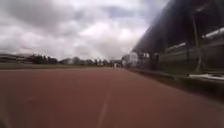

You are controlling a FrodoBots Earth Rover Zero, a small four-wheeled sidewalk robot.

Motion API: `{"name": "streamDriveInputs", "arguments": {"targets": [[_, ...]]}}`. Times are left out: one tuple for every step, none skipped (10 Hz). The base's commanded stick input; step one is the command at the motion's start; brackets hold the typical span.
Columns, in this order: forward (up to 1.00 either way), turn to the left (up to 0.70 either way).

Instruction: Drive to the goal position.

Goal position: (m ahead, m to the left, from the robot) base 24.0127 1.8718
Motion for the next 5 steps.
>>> {"name": "streamDriveInputs", "arguments": {"targets": [[1.00,0.01],[1.00,0.01],[1.00,0.01],[1.00,0.01],[1.00,0.01]]}}
